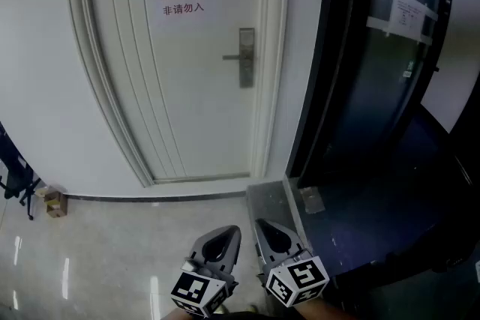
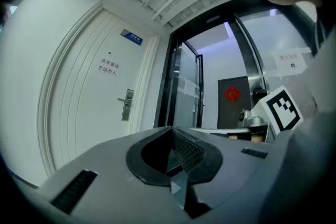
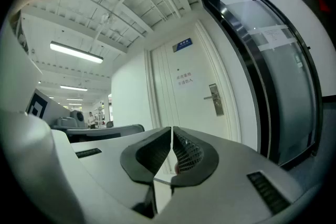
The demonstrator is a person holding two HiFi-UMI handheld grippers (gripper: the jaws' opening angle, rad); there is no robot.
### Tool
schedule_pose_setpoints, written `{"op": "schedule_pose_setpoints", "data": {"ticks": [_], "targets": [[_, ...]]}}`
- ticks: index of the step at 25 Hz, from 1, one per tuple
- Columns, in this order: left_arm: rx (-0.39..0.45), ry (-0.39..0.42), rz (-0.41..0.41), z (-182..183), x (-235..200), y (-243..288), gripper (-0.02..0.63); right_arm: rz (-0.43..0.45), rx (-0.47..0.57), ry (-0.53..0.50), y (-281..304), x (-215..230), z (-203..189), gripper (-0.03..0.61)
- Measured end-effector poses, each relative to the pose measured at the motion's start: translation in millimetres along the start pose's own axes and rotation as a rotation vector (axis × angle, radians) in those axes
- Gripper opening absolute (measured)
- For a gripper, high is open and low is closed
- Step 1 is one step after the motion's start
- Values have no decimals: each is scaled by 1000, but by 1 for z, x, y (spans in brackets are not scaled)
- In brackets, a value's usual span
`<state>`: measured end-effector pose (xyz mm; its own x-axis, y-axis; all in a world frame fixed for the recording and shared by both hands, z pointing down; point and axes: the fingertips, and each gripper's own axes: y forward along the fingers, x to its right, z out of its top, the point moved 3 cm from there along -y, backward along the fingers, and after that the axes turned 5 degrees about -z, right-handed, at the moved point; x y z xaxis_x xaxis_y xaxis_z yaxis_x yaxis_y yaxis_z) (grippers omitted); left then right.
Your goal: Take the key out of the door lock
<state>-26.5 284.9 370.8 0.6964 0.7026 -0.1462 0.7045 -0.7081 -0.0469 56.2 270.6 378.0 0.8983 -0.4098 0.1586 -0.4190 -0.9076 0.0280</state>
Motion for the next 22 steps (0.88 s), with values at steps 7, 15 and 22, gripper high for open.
{"op": "schedule_pose_setpoints", "data": {"ticks": [7, 15, 22], "targets": [[-6, 7, 10, 3, 4, 13, 3, 13, 15, 26, 2, 17, 6, 17], [-14, 28, 3, 8, -13, 39, 3, 15, 16, 41, 25, 29, 8, 17], [-15, 10, -22, 17, -56, 81, 3, -31, 23, 33, 73, 52, 19, 17]]}}
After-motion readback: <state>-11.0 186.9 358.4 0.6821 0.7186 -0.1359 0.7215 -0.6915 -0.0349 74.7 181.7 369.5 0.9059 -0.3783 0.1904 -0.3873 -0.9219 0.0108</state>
